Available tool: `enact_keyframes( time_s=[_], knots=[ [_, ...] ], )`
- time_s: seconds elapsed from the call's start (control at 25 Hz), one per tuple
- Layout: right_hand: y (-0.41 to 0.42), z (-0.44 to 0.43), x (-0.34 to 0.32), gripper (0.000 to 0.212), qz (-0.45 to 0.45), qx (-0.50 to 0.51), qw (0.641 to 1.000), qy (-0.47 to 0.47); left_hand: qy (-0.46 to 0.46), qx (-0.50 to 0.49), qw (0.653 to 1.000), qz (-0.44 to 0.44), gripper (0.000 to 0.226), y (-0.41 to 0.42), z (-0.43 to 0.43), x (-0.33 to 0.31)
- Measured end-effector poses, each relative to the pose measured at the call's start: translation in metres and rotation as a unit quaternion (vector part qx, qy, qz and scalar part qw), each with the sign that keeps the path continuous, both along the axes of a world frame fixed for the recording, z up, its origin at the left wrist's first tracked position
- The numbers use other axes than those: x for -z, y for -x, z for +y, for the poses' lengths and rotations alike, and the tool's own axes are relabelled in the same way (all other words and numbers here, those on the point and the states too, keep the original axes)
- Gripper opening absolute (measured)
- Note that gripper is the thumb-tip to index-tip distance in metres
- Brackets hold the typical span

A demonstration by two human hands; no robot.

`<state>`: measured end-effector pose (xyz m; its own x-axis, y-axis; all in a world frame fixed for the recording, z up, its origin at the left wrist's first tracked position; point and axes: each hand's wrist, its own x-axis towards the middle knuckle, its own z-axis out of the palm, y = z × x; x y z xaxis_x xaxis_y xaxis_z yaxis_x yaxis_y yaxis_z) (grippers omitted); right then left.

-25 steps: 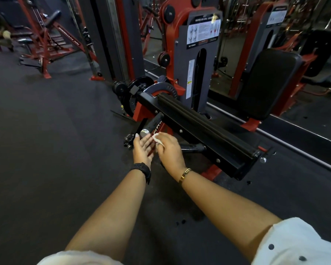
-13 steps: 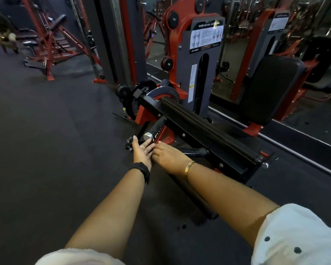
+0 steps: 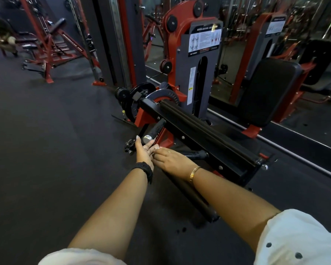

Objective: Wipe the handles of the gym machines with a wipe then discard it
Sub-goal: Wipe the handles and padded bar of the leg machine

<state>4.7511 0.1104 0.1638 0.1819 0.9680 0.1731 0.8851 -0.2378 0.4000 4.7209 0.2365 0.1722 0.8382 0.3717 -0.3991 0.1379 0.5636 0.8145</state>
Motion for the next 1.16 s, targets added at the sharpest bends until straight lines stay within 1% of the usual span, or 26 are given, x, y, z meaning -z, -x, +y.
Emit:
enact_keyframes(
  time_s=[0.04, 0.08, 0.12, 0.16, 0.2, 0.28, 0.36, 0.4, 0.44, 0.48, 0.56, 0.64, 0.68, 0.72, 0.76, 0.8, 0.84, 0.92, 0.96, 1.0, 1.04, 1.08, 1.12, 1.16],
  knots=[
    [-0.001, -0.007, 0.003, 0.048, 0.000, -0.003, 0.999, -0.032, -0.003, 0.000, 1.000, 0.000, 0.077, -0.001, 0.000, 0.000],
    [-0.002, -0.011, 0.007, 0.053, 0.028, 0.017, 0.997, -0.071, -0.008, 0.003, 1.000, -0.001, 0.076, -0.001, 0.000, 0.000],
    [-0.001, -0.012, 0.008, 0.056, 0.096, 0.056, 0.987, -0.113, -0.013, 0.009, 1.000, -0.004, 0.075, -0.001, 0.000, -0.001],
    [0.000, -0.009, 0.007, 0.057, 0.183, 0.106, 0.965, -0.153, -0.018, 0.018, 1.000, -0.007, 0.074, -0.001, -0.001, -0.001],
    [-0.001, -0.005, 0.005, 0.054, 0.270, 0.149, 0.934, -0.182, -0.028, 0.027, 0.999, -0.009, 0.073, -0.001, -0.002, -0.002],
    [-0.009, 0.005, -0.003, 0.040, 0.382, 0.187, 0.877, -0.224, -0.058, 0.034, 0.998, -0.014, 0.071, -0.003, -0.006, -0.006],
    [-0.020, 0.006, -0.015, 0.033, 0.466, 0.220, 0.829, -0.218, -0.079, 0.034, 0.996, -0.019, 0.069, -0.007, -0.012, -0.009],
    [-0.028, 0.003, -0.020, 0.032, 0.489, 0.238, 0.816, -0.196, -0.086, 0.036, 0.995, -0.020, 0.068, -0.009, -0.014, -0.011],
    [-0.036, -0.006, -0.024, 0.032, 0.493, 0.260, 0.813, -0.166, -0.095, 0.042, 0.994, -0.020, 0.068, -0.011, -0.017, -0.012],
    [-0.044, -0.017, -0.025, 0.032, 0.480, 0.290, 0.816, -0.140, -0.106, 0.052, 0.993, -0.018, 0.069, -0.012, -0.017, -0.012],
    [-0.055, -0.042, -0.024, 0.031, 0.417, 0.363, 0.828, -0.095, -0.124, 0.062, 0.990, -0.008, 0.068, -0.012, -0.018, -0.011],
    [-0.054, -0.050, -0.022, 0.028, 0.353, 0.408, 0.840, -0.062, -0.140, 0.069, 0.988, -0.004, 0.058, -0.011, -0.018, -0.011],
    [-0.049, -0.043, -0.022, 0.026, 0.338, 0.411, 0.844, -0.068, -0.149, 0.077, 0.986, -0.004, 0.053, -0.011, -0.020, -0.010],
    [-0.041, -0.031, -0.022, 0.027, 0.349, 0.397, 0.844, -0.096, -0.164, 0.087, 0.983, -0.004, 0.053, -0.011, -0.020, -0.008],
    [-0.033, -0.018, -0.019, 0.028, 0.373, 0.369, 0.841, -0.134, -0.187, 0.095, 0.978, -0.002, 0.056, -0.011, -0.021, -0.005],
    [-0.023, -0.008, -0.014, 0.030, 0.385, 0.331, 0.845, -0.165, -0.212, 0.095, 0.973, -0.002, 0.058, -0.010, -0.021, -0.002],
    [-0.015, -0.003, -0.007, 0.033, 0.363, 0.290, 0.866, -0.186, -0.230, 0.091, 0.969, -0.004, 0.059, -0.009, -0.020, 0.000],
    [-0.002, -0.018, 0.013, 0.047, 0.236, 0.223, 0.926, -0.192, -0.257, 0.094, 0.962, -0.009, 0.058, -0.007, -0.019, 0.003],
    [0.000, -0.035, 0.023, 0.055, 0.163, 0.205, 0.950, -0.170, -0.269, 0.098, 0.958, -0.011, 0.057, -0.006, -0.019, 0.004],
    [-0.002, -0.056, 0.032, 0.059, 0.099, 0.206, 0.964, -0.139, -0.279, 0.098, 0.955, -0.011, 0.056, -0.006, -0.019, 0.006],
    [-0.004, -0.075, 0.041, 0.060, 0.049, 0.231, 0.965, -0.110, -0.285, 0.094, 0.954, -0.010, 0.055, -0.005, -0.020, 0.006],
    [-0.005, -0.089, 0.048, 0.062, 0.025, 0.279, 0.956, -0.091, -0.292, 0.090, 0.952, -0.010, 0.054, -0.005, -0.020, 0.007],
    [-0.004, -0.099, 0.051, 0.063, 0.018, 0.333, 0.939, -0.087, -0.299, 0.087, 0.950, -0.009, 0.053, -0.005, -0.021, 0.007],
    [-0.002, -0.102, 0.051, 0.063, 0.019, 0.371, 0.921, -0.114, -0.306, 0.083, 0.948, -0.010, 0.054, -0.004, -0.022, 0.007]
  ],
)
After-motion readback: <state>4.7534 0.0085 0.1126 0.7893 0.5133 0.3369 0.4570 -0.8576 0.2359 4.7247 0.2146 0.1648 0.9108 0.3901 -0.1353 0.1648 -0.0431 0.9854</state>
